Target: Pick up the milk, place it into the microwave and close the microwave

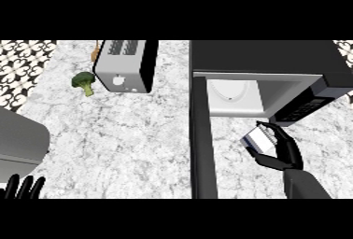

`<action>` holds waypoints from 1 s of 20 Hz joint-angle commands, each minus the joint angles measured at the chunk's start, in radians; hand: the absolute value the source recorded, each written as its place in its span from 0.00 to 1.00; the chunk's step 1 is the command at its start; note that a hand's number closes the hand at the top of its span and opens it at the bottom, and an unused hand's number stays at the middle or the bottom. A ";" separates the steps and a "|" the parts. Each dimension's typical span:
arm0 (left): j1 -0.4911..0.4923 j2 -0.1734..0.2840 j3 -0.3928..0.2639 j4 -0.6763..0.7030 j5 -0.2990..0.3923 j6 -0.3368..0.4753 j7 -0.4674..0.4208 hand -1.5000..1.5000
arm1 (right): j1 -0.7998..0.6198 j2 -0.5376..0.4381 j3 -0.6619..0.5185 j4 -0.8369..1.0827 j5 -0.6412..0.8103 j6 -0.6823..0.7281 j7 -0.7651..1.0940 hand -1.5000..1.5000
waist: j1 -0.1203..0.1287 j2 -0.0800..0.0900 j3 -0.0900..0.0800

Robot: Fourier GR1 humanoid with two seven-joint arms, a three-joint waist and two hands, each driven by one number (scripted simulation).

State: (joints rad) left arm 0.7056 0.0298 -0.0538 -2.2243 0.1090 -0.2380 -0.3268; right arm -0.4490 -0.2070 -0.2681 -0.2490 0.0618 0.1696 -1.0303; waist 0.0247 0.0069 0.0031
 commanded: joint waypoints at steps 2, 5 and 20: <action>0.042 0.001 0.012 0.000 0.015 -0.021 -0.036 0.00 | 0.004 0.024 -0.027 -0.019 -0.049 0.147 -0.108 1.00 | 0.000 -0.003 -0.001; -0.004 -0.014 -0.010 -0.085 0.004 0.034 0.086 0.00 | -0.006 0.027 -0.015 -0.023 -0.049 0.178 -0.089 1.00 | -0.007 0.000 0.000; 0.017 -0.021 0.048 0.013 0.013 0.002 -0.017 0.00 | 0.190 0.070 0.072 -0.373 -0.124 0.219 0.053 1.00 | -0.033 -0.014 -0.005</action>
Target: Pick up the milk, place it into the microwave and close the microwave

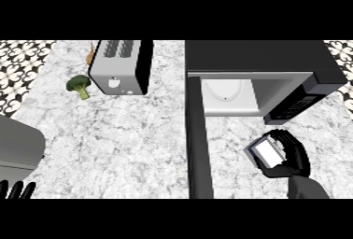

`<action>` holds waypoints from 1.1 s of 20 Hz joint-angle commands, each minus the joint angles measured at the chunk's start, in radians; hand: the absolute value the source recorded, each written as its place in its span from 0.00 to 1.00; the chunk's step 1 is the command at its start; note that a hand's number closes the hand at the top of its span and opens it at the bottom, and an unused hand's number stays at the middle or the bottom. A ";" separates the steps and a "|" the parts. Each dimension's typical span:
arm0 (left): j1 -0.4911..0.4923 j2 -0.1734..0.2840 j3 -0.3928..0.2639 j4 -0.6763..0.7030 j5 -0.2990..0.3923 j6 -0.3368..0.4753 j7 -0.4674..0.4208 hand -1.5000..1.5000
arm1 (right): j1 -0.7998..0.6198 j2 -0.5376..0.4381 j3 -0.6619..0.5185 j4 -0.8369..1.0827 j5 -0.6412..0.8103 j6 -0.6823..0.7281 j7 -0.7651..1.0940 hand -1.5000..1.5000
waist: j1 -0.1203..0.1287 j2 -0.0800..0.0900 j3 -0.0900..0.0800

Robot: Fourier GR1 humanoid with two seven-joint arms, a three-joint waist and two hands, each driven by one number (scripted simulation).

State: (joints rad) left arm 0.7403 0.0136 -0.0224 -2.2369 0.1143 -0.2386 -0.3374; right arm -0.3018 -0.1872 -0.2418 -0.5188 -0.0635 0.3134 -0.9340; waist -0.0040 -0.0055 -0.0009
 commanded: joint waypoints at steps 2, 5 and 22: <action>0.025 0.013 0.030 0.019 0.026 -0.033 -0.028 0.00 | 0.135 0.050 0.087 -0.220 0.009 0.074 -0.018 1.00 | -0.007 -0.004 -0.001; 0.013 -0.002 0.031 0.016 0.011 -0.018 -0.030 0.00 | 0.195 0.060 0.125 -0.420 -0.021 0.058 0.125 1.00 | -0.011 -0.004 -0.002; 0.041 0.028 0.137 -0.002 0.129 -0.105 -0.013 0.00 | 0.541 0.187 0.436 -1.292 -0.089 -0.305 0.672 1.00 | 0.008 0.004 0.001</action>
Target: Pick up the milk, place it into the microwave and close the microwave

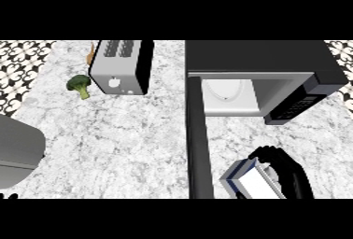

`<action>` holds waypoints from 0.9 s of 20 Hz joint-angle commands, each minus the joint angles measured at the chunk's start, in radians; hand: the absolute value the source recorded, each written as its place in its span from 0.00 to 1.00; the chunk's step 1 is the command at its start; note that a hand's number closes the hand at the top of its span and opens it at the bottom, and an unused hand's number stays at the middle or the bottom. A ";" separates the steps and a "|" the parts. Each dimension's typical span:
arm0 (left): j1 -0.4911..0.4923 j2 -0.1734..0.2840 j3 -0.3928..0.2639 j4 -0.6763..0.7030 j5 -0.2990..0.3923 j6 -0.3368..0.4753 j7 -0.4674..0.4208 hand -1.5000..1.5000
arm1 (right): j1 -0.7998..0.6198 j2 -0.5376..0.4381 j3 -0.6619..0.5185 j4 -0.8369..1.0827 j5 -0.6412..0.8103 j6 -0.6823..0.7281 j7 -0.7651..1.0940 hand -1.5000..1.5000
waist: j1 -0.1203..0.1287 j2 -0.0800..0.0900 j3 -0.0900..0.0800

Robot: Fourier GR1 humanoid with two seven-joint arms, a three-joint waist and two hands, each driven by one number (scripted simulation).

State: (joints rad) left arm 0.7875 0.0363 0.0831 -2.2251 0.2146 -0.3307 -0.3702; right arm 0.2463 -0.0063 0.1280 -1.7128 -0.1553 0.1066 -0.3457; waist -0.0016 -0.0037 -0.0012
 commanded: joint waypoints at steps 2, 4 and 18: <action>0.010 0.027 0.094 0.041 0.082 -0.068 -0.023 0.00 | -0.034 0.006 0.088 -0.050 0.032 -0.130 0.041 1.00 | 0.009 0.002 0.001; 0.023 0.011 0.093 0.083 0.047 -0.089 -0.091 0.00 | -0.122 0.006 0.091 -0.091 0.030 -0.195 0.131 1.00 | 0.013 0.001 0.000; -0.065 0.067 0.222 0.123 0.122 -0.144 -0.010 0.00 | -0.532 -0.018 -0.083 0.412 0.105 -0.431 0.115 1.00 | 0.017 0.005 0.001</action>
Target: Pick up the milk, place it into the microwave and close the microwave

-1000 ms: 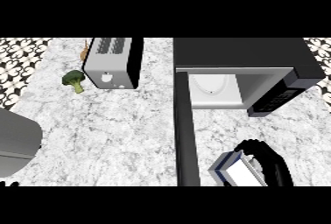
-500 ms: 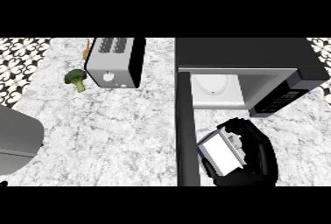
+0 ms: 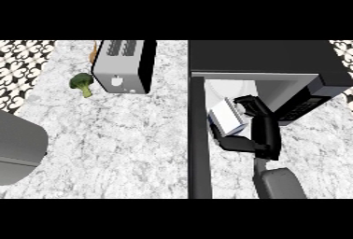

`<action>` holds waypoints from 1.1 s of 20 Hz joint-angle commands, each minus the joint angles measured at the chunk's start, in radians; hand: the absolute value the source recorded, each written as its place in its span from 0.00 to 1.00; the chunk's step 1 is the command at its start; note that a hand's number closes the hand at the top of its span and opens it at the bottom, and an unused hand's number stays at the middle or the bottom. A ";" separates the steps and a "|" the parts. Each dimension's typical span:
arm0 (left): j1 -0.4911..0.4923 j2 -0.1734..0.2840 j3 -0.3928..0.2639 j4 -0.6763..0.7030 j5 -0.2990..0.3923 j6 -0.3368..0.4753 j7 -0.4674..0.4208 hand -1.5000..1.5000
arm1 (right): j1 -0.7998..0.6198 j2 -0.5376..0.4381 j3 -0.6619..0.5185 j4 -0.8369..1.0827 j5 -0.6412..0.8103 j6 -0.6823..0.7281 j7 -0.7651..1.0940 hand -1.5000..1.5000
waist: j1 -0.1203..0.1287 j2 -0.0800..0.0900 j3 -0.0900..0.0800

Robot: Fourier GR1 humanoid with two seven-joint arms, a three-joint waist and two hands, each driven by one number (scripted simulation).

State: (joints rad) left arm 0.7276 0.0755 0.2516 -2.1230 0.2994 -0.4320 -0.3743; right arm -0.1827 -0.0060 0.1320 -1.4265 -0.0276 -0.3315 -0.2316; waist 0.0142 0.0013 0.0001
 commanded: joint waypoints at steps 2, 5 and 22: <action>-0.020 -0.025 0.005 0.027 -0.032 -0.024 -0.004 0.00 | -0.102 -0.004 -0.099 0.227 -0.028 0.011 -0.082 1.00 | -0.002 0.000 0.000; -0.054 -0.028 0.015 -0.003 -0.004 -0.001 0.080 0.00 | -0.201 -0.015 -0.145 0.337 -0.039 0.027 -0.111 1.00 | -0.003 0.001 0.000; -0.140 -0.005 0.080 0.069 0.017 -0.048 0.089 0.00 | -0.627 -0.077 -0.305 1.054 0.035 -0.081 -0.561 1.00 | 0.029 0.013 0.002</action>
State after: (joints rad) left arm 0.6039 0.0697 0.3315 -2.0375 0.3095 -0.4859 -0.3156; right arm -0.7251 -0.0853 -0.1614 -0.4798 -0.0268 -0.3305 -0.7478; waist 0.0350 0.0106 0.0014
